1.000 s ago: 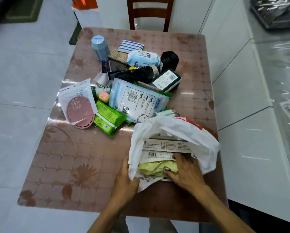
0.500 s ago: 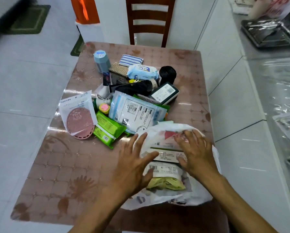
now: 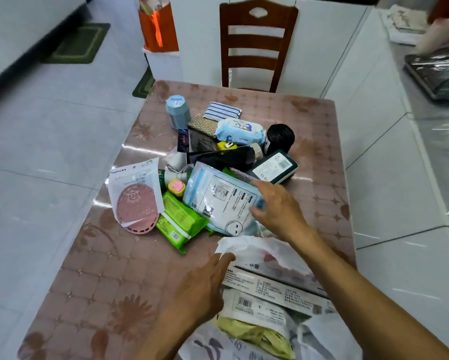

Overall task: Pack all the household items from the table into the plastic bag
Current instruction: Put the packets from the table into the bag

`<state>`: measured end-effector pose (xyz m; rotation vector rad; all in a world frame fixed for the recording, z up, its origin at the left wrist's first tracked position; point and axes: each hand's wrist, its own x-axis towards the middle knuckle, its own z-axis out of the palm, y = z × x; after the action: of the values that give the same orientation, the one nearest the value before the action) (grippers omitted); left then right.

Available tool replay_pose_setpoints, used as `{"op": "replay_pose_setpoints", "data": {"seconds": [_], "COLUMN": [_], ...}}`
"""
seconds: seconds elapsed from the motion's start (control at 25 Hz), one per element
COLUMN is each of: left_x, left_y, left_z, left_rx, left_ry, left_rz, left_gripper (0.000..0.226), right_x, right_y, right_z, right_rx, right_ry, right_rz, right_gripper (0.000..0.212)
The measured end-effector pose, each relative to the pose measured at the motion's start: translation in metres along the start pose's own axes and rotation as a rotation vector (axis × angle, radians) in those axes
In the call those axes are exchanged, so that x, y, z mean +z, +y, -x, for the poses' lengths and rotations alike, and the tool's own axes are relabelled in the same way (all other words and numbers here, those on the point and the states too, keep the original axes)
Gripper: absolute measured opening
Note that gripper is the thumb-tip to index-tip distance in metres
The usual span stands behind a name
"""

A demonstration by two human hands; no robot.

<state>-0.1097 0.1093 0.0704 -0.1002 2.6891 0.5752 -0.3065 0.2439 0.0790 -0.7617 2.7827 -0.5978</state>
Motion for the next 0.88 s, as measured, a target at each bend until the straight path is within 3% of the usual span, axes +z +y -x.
{"op": "replay_pose_setpoints", "data": {"seconds": [0.08, 0.2, 0.28, 0.32, 0.48, 0.56, 0.68, 0.72, 0.76, 0.88], "left_x": [0.009, 0.008, 0.002, 0.000, -0.003, -0.004, -0.017, -0.021, -0.022, -0.013], "left_y": [-0.003, -0.011, -0.015, -0.017, -0.018, -0.015, -0.008, -0.006, -0.005, -0.009], "left_z": [-0.007, -0.011, -0.011, -0.013, -0.022, -0.025, -0.022, -0.019, -0.017, -0.006], "left_rx": [-0.009, 0.055, 0.143, 0.173, 0.172, 0.147, 0.087, 0.117, 0.157, 0.219], "left_ry": [0.005, 0.140, 0.220, 0.235, 0.125, 0.102, 0.125, 0.134, 0.141, 0.149], "left_rz": [0.005, 0.070, 0.081, 0.085, 0.084, 0.103, 0.293, 0.323, 0.324, 0.286], "left_gripper": [0.075, 0.076, 0.071, 0.066, 0.050, 0.060, 0.072, 0.074, 0.076, 0.076], "right_x": [0.023, 0.049, 0.042, 0.027, -0.070, -0.091, -0.042, -0.018, 0.005, 0.051], "right_y": [-0.015, -0.026, -0.033, -0.036, -0.022, -0.007, 0.001, 0.000, 0.001, -0.001], "right_z": [-0.041, -0.052, -0.033, -0.023, 0.058, 0.123, 0.198, 0.209, 0.210, 0.186], "right_rx": [-0.008, -0.112, -0.223, -0.178, 0.244, 0.390, 0.669, 0.742, 0.809, 0.866], "right_ry": [-0.122, -0.033, 0.041, 0.106, 0.575, 0.463, -0.216, -0.309, -0.304, 0.055], "right_rz": [0.136, 0.219, -0.011, -0.149, -0.836, -1.066, -1.057, -1.062, -1.060, -1.070], "right_gripper": [0.072, 0.023, 0.017, 0.017, 0.018, 0.031, 0.029, 0.027, 0.027, 0.034]}}
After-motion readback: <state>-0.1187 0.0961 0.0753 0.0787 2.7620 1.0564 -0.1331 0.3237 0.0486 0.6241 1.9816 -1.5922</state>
